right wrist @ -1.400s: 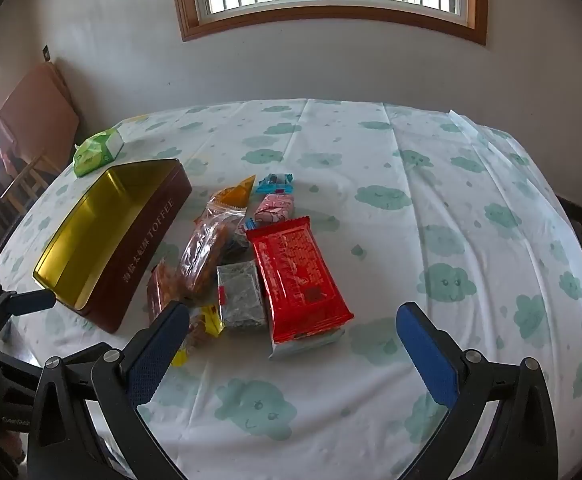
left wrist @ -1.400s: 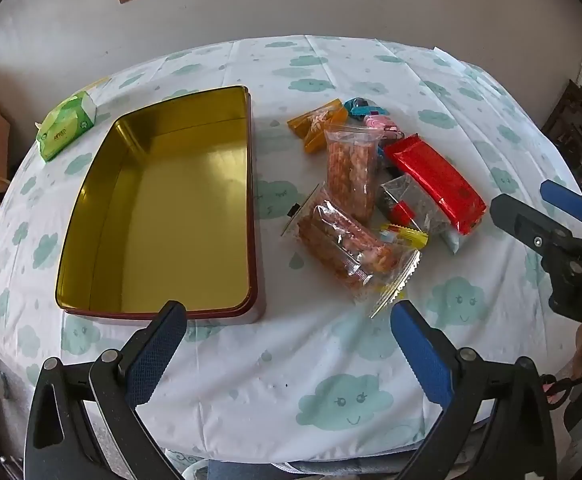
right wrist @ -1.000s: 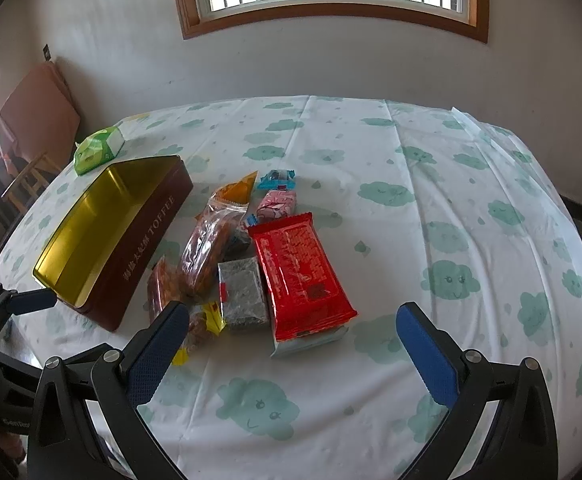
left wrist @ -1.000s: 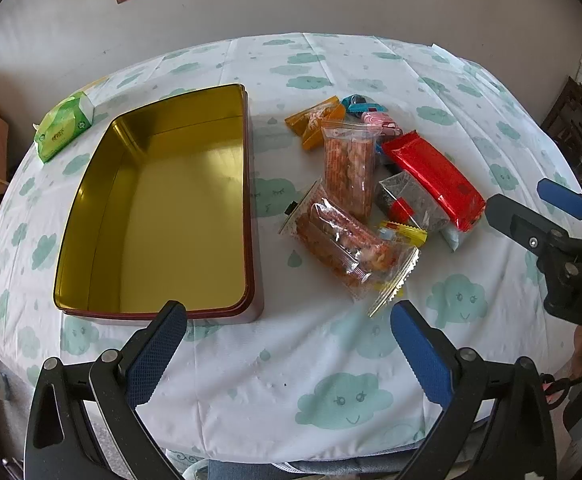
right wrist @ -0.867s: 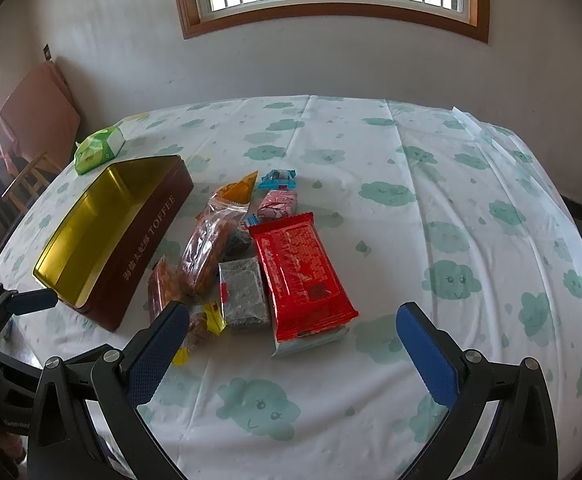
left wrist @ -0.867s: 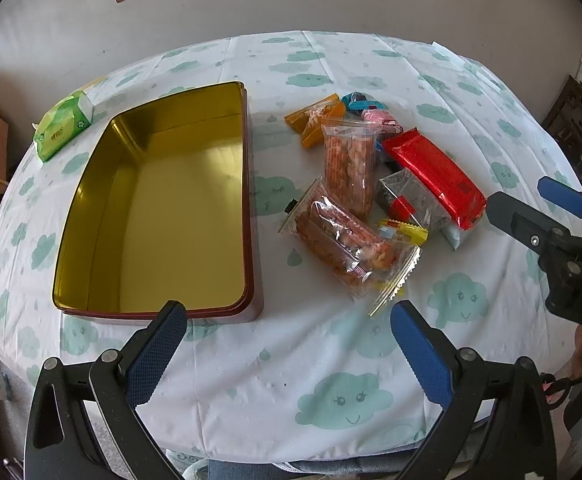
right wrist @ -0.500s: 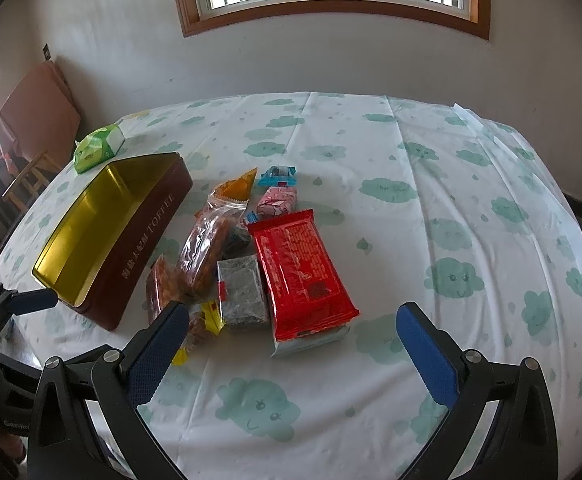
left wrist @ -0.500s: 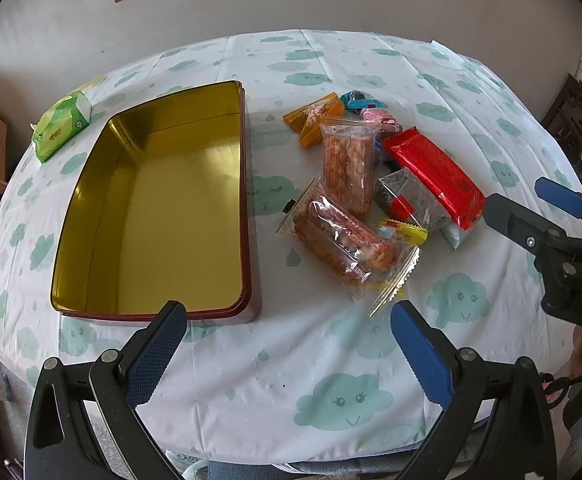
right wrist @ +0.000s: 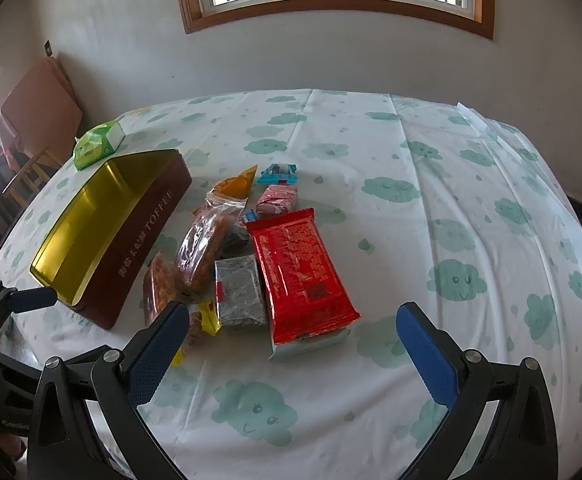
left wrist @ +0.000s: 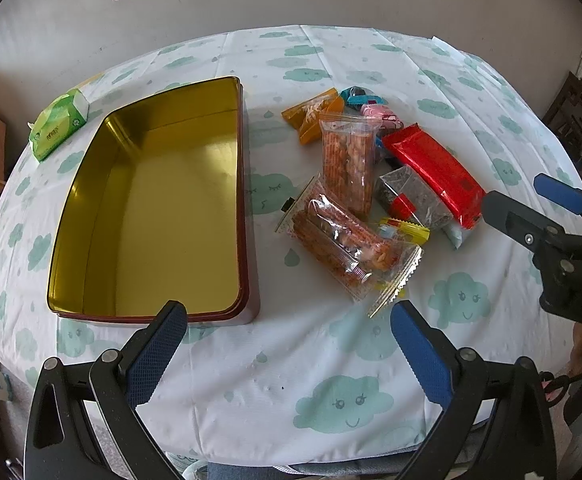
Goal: Organize snacks
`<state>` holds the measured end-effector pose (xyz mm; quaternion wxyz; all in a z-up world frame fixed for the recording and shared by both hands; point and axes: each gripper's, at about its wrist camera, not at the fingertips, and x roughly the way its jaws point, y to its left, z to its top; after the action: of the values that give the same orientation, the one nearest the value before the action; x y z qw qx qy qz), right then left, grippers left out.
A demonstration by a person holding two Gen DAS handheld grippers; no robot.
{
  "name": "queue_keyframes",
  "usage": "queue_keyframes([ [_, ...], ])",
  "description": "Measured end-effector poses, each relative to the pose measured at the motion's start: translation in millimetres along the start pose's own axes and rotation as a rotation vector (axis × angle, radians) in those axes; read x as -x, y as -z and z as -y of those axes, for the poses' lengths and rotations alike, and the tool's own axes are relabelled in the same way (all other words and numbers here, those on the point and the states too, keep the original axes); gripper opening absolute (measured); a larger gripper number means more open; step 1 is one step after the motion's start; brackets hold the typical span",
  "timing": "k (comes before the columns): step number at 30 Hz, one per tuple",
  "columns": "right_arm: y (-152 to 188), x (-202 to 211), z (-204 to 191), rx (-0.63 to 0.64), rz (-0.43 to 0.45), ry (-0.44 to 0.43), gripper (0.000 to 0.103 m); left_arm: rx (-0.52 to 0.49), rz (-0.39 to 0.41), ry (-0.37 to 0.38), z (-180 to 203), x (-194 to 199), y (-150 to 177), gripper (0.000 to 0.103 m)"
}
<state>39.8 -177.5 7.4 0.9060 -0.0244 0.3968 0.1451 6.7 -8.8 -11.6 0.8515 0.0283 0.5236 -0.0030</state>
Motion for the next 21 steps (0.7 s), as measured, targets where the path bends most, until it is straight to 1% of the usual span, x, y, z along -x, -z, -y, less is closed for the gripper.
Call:
queue_keyframes([
  [1, -1, 0, 1, 0.001, 0.001, 0.000, 0.102, -0.010, -0.006, -0.019, 0, 0, 0, 0.101],
  [2, -2, 0, 2, 0.004, -0.001, 0.000, 0.102, -0.009, -0.003, -0.015, 0, 0, -1, 0.101],
  [5, -2, -3, 1, 0.015, -0.006, -0.003, 0.102, -0.024, -0.019, -0.042, 0, -1, 0, 0.101],
  [7, -3, -4, 1, 0.024, -0.008, -0.004, 0.102, -0.021, -0.008, -0.034, 0, 0, -1, 0.101],
  [8, -2, -4, 0, 0.032, -0.009, -0.003, 0.102, -0.012, -0.001, -0.017, 0, -1, -1, 0.101],
  [10, -8, -8, 2, 0.047, -0.015, -0.003, 0.102, -0.003, 0.029, -0.001, 0, 0, -2, 0.101],
  [13, -11, -11, 1, 0.072, -0.018, 0.000, 0.101, -0.004, 0.049, -0.006, -2, 0, -3, 0.101],
  [15, -13, -14, 0, 0.088, -0.026, 0.003, 0.095, -0.004, 0.066, -0.011, -3, 2, -5, 0.100],
  [16, -14, -17, 1, 0.094, -0.032, 0.000, 0.094, -0.005, 0.079, -0.012, -3, 3, -5, 0.100],
  [18, -16, -22, 3, 0.101, -0.044, -0.006, 0.086, -0.011, 0.101, -0.024, -5, 5, -6, 0.100],
  [21, -20, -34, 4, 0.114, -0.063, -0.012, 0.081, -0.007, 0.090, -0.013, -6, 6, -8, 0.100],
])
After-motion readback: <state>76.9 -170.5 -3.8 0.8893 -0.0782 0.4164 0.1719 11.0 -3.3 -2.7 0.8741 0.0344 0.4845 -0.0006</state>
